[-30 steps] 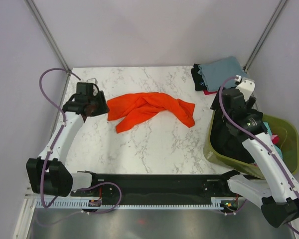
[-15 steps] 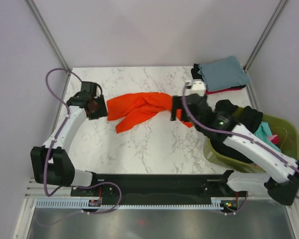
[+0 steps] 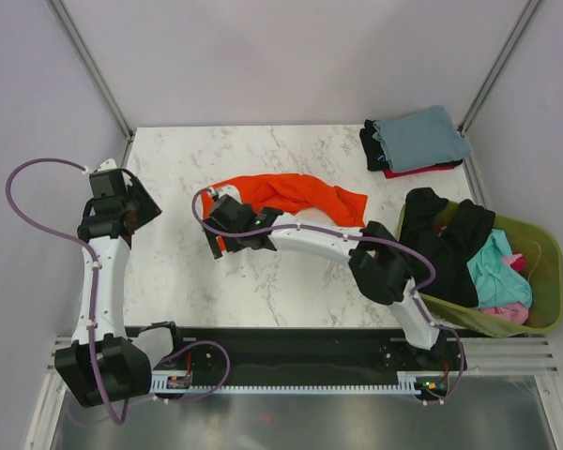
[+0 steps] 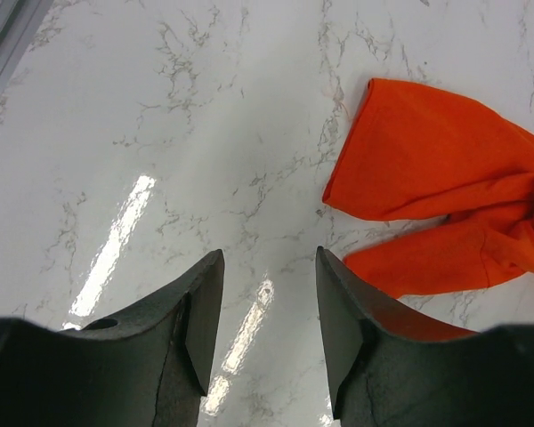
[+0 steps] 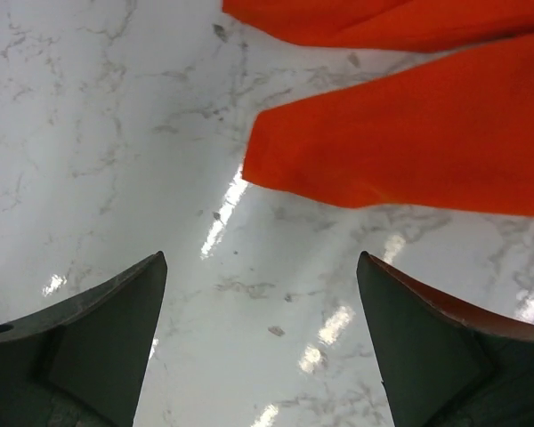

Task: Fold and stack the t-shirts

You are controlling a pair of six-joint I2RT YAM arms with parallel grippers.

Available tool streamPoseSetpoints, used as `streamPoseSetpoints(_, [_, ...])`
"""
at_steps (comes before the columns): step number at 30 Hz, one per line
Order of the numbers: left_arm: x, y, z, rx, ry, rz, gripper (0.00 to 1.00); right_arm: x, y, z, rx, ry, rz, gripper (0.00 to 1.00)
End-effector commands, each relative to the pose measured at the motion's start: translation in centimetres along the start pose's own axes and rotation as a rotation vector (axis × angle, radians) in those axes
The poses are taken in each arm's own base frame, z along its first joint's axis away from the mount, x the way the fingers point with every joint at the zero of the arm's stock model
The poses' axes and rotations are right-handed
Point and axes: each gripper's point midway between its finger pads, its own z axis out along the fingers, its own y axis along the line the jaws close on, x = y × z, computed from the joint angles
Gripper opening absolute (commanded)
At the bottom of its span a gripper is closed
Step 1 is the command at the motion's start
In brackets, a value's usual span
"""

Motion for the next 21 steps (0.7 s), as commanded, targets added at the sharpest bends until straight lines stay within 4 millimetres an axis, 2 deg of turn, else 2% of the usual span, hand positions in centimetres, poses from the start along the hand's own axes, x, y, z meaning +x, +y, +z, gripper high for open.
streamPoseSetpoints(1, [-1.4,-0.3,-0.5,0.02,-0.061,-0.017,0.53,-1.7,3.3,0.8,-0.072,-0.024,-0.002,0.95])
streamPoseSetpoints(3, [-1.2,-0.7,-0.5,0.038,-0.052,-0.018,0.53,-0.5,3.4,2.7,-0.071,0.01,-0.005,0.93])
streamPoseSetpoints(4, [-1.3,-0.7,-0.5,0.042,-0.054,-0.019,0.53,-1.0,3.9,2.8,-0.084,0.002,-0.002,0.92])
streamPoseSetpoints(5, [-1.3,-0.7,-0.6,0.043,-0.055,-0.022,0.53,-0.1,4.0,3.9,-0.074,0.025,-0.011,0.91])
streamPoseSetpoints(6, [-1.3,-0.8,-0.7,0.045,-0.057,-0.022,0.53,-0.7,4.3,3.9,-0.07,0.009,-0.012,0.91])
streamPoseSetpoints(7, [-1.3,-0.8,-0.7,0.047,-0.058,-0.021,0.53,-0.7,4.2,4.3,-0.048,0.002,-0.021,0.9])
streamPoseSetpoints(8, [-1.3,-1.2,-1.0,0.071,-0.057,-0.021,0.53,0.0,3.8,5.2,-0.023,0.018,-0.036,0.9])
streamPoseSetpoints(10, [-1.3,-1.3,-1.0,0.077,-0.059,-0.021,0.53,-0.5,4.1,5.8,-0.006,-0.002,-0.043,0.89])
streamPoseSetpoints(11, [-1.3,-1.3,-1.1,0.079,-0.059,-0.019,0.53,0.5,3.4,6.8,0.024,0.022,-0.054,0.88])
streamPoseSetpoints(13, [-1.3,-1.4,-1.2,0.083,-0.062,-0.019,0.53,-0.2,2.6,7.4,0.083,-0.003,-0.068,0.87])
streamPoseSetpoints(16, [-1.3,-1.6,-1.3,0.099,-0.06,-0.018,0.53,0.3,1.2,8.6,0.135,-0.002,-0.093,0.84])
streamPoseSetpoints(20, [-1.3,-1.8,-1.2,0.104,-0.057,-0.016,0.53,1.7,-0.4,9.2,0.184,0.028,-0.102,0.69])
streamPoseSetpoints(21, [-1.2,-1.8,-1.3,0.108,-0.056,-0.017,0.53,3.0,-1.2,9.4,0.207,0.055,-0.112,0.65])
